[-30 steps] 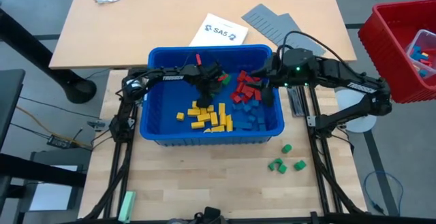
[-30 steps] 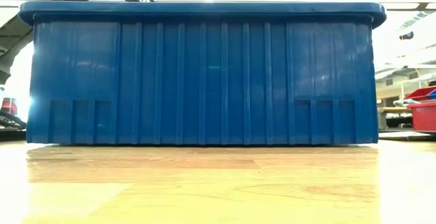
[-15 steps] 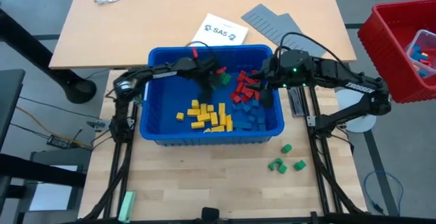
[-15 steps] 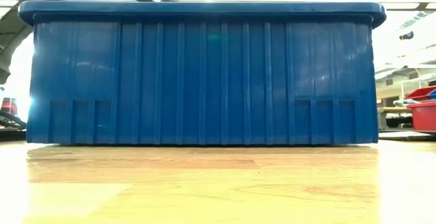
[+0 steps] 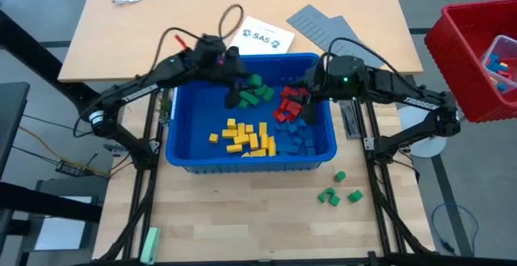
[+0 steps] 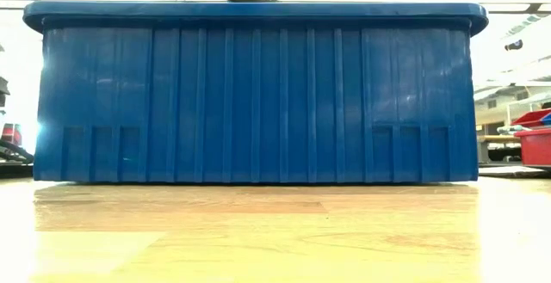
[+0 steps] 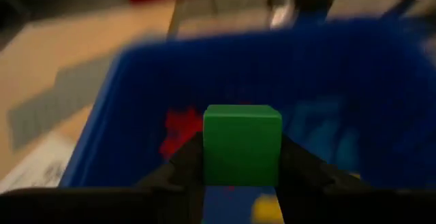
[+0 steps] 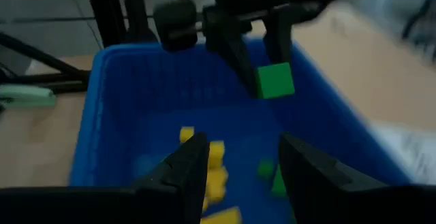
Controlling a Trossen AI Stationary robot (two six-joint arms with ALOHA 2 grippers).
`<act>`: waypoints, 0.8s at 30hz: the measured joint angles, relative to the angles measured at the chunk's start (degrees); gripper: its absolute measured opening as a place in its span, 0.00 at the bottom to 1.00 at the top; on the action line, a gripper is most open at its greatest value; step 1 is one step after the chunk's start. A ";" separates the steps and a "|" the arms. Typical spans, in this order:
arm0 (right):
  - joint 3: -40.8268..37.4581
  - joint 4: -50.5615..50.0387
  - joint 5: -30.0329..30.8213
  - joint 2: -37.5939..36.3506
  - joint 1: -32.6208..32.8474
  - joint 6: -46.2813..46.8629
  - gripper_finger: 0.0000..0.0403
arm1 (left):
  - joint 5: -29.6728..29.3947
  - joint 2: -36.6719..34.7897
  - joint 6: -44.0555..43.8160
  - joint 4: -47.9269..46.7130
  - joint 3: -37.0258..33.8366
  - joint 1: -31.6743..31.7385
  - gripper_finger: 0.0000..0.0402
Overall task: Sort blocks
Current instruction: Remove the green block from the blue bin
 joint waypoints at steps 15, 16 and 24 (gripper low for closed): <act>0.00 34.48 17.98 11.37 6.86 -54.24 0.48 | 16.43 -3.95 -30.87 20.66 0.07 0.57 0.34; 0.00 35.87 19.41 11.82 7.07 -55.91 0.49 | 16.61 -3.90 -31.86 21.35 0.07 0.57 0.34; 0.00 42.86 23.63 12.22 7.94 -60.32 0.56 | 18.51 -3.90 -33.72 22.85 0.07 0.26 0.34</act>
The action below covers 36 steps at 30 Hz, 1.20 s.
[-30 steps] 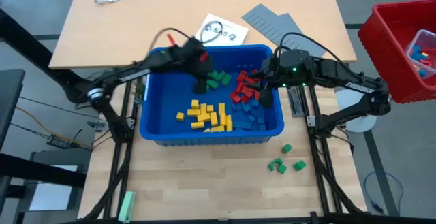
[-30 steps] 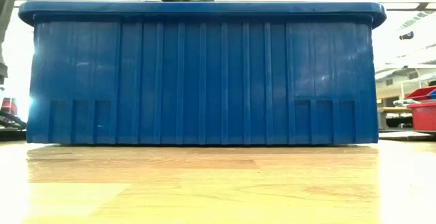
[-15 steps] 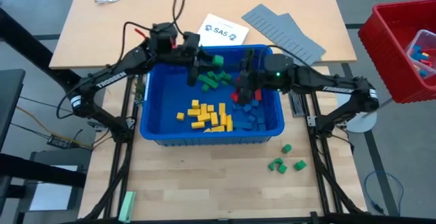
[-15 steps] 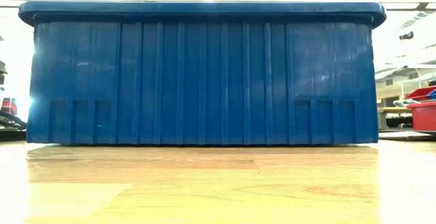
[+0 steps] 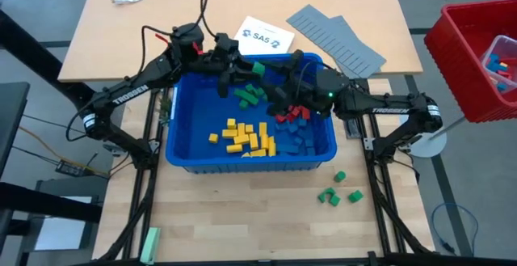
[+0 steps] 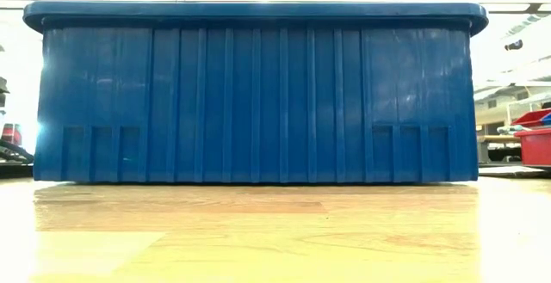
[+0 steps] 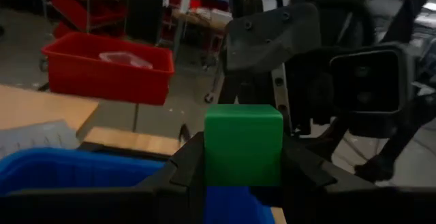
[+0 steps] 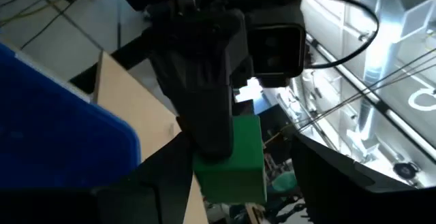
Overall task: Sort blocks
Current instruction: Remove the green block from the blue bin
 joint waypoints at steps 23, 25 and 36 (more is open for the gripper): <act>0.00 0.46 -0.57 0.68 -0.63 -3.62 0.29 | 2.73 -0.03 -1.32 0.59 -0.07 -0.30 0.48; 0.00 0.59 -0.57 0.66 -0.56 -3.56 0.29 | 2.69 -0.01 -1.35 0.37 -0.07 -0.28 0.52; 0.00 -1.12 14.65 -0.40 6.32 3.13 0.29 | -3.95 -5.75 4.15 -4.13 -0.11 3.31 0.56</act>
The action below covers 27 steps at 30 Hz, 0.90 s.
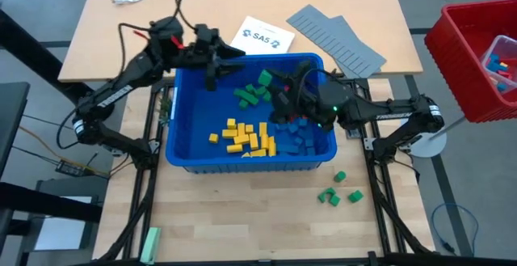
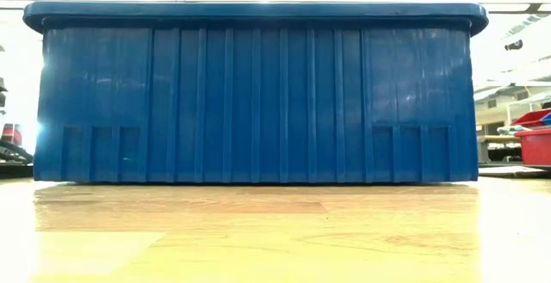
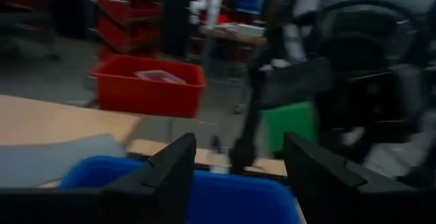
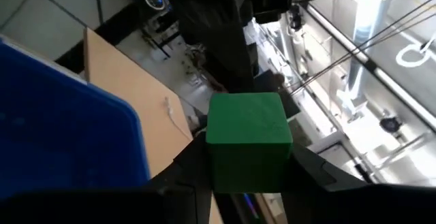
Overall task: Sort blocks
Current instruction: Remove the green block from the blue bin
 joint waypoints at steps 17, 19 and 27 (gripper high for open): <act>0.02 -35.15 -13.08 -8.99 12.83 55.95 0.29 | -16.38 -7.35 12.56 -24.95 0.00 1.70 0.56; 0.02 -40.31 -20.16 -9.60 13.27 64.33 0.29 | -17.07 -7.40 12.71 -26.02 0.02 1.70 0.56; -1.49 -58.71 -36.78 -8.26 15.42 88.00 0.29 | -17.19 -7.31 12.71 -26.82 0.02 1.65 0.57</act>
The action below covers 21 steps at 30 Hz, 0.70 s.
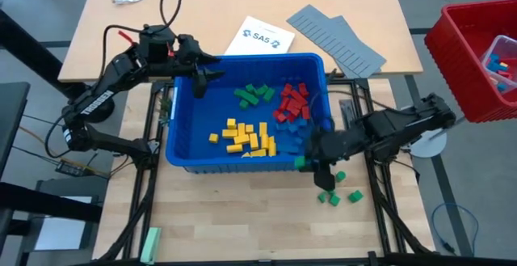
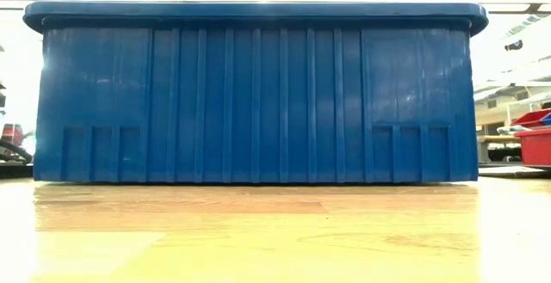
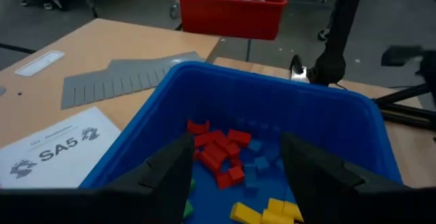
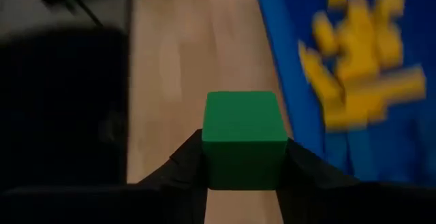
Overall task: Sort blocks
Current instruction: Remove the green block from the blue bin
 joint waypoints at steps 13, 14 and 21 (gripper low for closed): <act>-21.30 3.06 -1.84 -0.21 9.35 15.61 0.29 | -0.28 0.02 0.00 0.05 0.00 0.00 0.57; -22.63 4.04 -1.81 -0.34 10.23 16.31 0.29 | -0.28 0.02 0.00 0.07 0.00 0.00 0.57; -25.82 2.31 5.33 -0.10 14.78 17.86 0.29 | -0.30 0.02 0.35 0.07 0.00 0.00 0.57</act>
